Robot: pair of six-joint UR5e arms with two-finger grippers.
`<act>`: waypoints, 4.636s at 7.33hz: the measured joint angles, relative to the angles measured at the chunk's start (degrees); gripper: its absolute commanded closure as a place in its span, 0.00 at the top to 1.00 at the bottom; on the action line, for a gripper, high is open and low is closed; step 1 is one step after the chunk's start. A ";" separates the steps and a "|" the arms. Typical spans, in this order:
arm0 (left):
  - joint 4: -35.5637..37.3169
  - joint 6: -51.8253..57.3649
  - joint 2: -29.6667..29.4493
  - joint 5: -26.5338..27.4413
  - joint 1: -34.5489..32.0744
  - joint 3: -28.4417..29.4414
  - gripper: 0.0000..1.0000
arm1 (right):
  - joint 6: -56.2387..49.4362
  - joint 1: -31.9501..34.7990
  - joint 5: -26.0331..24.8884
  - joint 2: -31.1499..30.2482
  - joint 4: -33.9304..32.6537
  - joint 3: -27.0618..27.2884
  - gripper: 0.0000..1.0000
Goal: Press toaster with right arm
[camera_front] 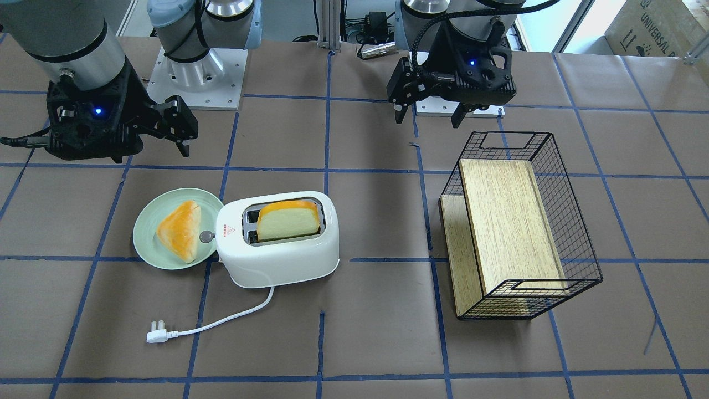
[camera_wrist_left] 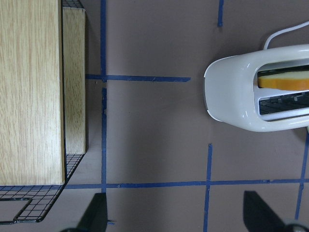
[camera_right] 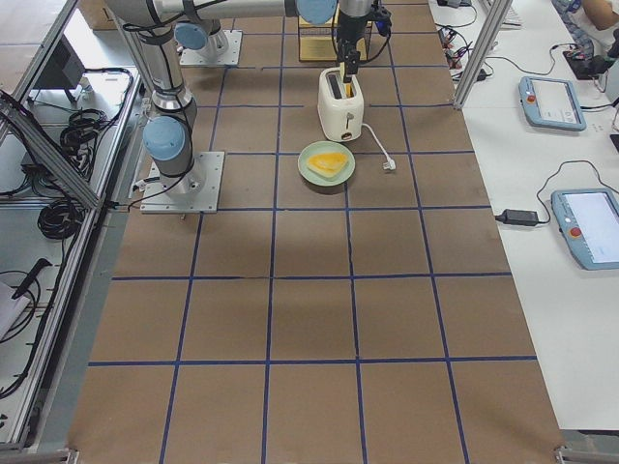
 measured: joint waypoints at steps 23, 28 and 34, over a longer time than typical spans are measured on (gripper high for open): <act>0.00 0.00 0.00 0.00 0.00 0.01 1.00 | -75.54 0.50 0.16 7.17 -27.63 14.80 0.06; 0.00 0.00 0.00 0.00 0.00 -0.01 1.00 | -77.71 1.64 0.11 9.11 -29.22 15.18 0.07; 0.00 0.00 0.00 0.00 0.00 0.01 1.00 | -77.70 3.27 -0.42 10.76 -34.49 19.02 0.07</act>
